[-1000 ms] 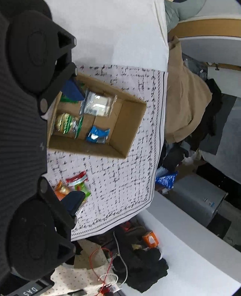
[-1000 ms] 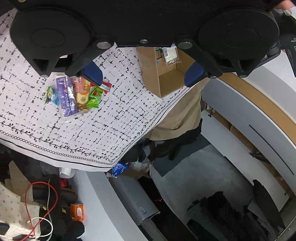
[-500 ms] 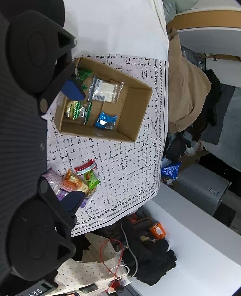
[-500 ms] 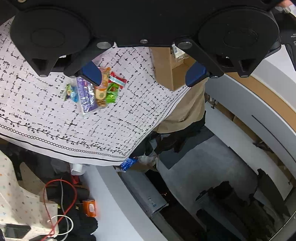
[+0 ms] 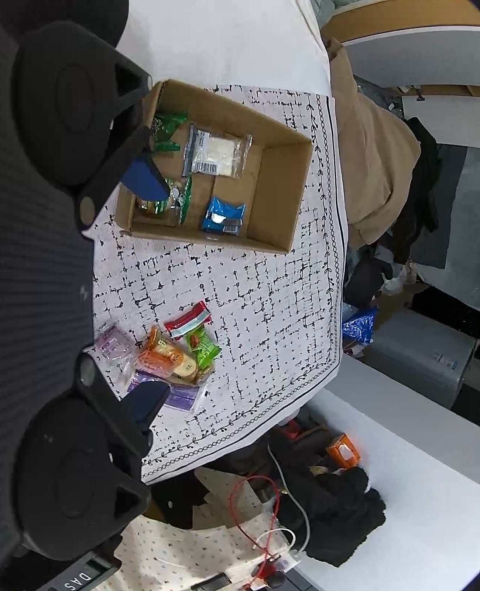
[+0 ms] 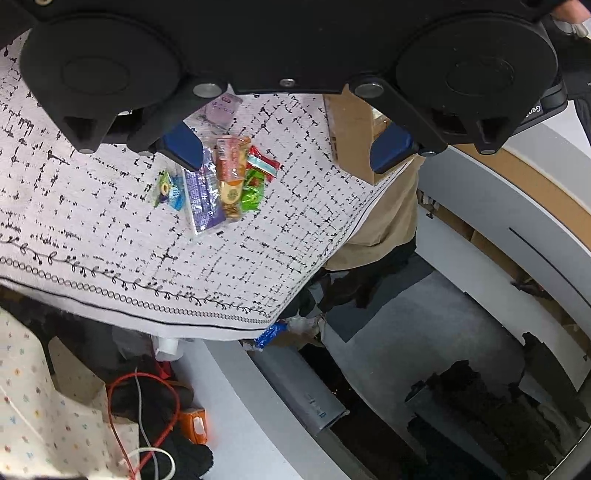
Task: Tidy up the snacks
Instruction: 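Raise both open tools away from the box, then lower both tools onto the snack pile toward the purple bar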
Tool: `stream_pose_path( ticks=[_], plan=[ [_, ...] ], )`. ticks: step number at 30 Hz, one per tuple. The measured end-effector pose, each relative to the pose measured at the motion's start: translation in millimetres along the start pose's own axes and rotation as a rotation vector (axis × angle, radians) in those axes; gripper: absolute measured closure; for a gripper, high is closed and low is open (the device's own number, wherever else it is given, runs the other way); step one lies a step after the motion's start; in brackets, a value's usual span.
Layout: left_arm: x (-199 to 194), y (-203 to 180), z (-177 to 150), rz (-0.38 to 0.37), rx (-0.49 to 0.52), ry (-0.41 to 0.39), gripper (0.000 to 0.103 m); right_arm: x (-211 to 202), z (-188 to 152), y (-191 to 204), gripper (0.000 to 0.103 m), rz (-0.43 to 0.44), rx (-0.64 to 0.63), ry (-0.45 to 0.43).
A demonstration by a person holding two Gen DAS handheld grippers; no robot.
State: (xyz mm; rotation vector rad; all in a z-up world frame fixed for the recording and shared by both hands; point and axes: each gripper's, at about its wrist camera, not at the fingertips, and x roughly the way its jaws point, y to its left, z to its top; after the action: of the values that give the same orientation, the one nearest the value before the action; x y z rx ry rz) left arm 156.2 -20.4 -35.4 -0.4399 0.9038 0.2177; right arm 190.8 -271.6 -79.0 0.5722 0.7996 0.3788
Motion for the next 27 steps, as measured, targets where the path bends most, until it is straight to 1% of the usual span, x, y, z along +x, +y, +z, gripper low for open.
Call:
stream_pose_path(
  ticks=[6, 11, 14, 17, 19, 23, 25, 27],
  plan=[
    [20.4, -13.4, -6.4, 0.001, 0.032, 0.024, 0.001, 16.8, -5.1, -32.3, 0.008, 0.000, 0.052, 0.023],
    [41.9, -24.2, -11.6, -0.022, 0.052, 0.060, 0.002, 29.4, -5.4, -53.0, 0.011, 0.013, 0.090, 0.039],
    [53.2, -31.0, -14.9, -0.020, 0.058, 0.065, 0.003, 36.7, -4.8, -64.0, 0.018, 0.017, 0.116, 0.048],
    [65.5, -36.3, -16.6, -0.033, 0.057, 0.075, 0.008, 44.2, -4.5, -72.3, 0.024, 0.019, 0.138, 0.061],
    [74.2, -40.9, -16.7, -0.037, 0.056, 0.082, 0.013, 49.2, -4.0, -76.8, 0.028, 0.023, 0.148, 0.066],
    [93.1, -50.7, -18.4, -0.047, 0.051, 0.100, 0.021, 61.7, -2.4, -87.5, 0.036, 0.066, 0.190, 0.072],
    [103.1, -55.7, -20.0, -0.052, 0.046, 0.109, 0.026, 69.7, -2.1, -91.1, 0.040, 0.062, 0.196, 0.082],
    [112.2, -59.3, -20.8, -0.055, 0.040, 0.121, 0.036, 78.2, -3.0, -94.3, 0.044, 0.053, 0.199, 0.099]
  ],
)
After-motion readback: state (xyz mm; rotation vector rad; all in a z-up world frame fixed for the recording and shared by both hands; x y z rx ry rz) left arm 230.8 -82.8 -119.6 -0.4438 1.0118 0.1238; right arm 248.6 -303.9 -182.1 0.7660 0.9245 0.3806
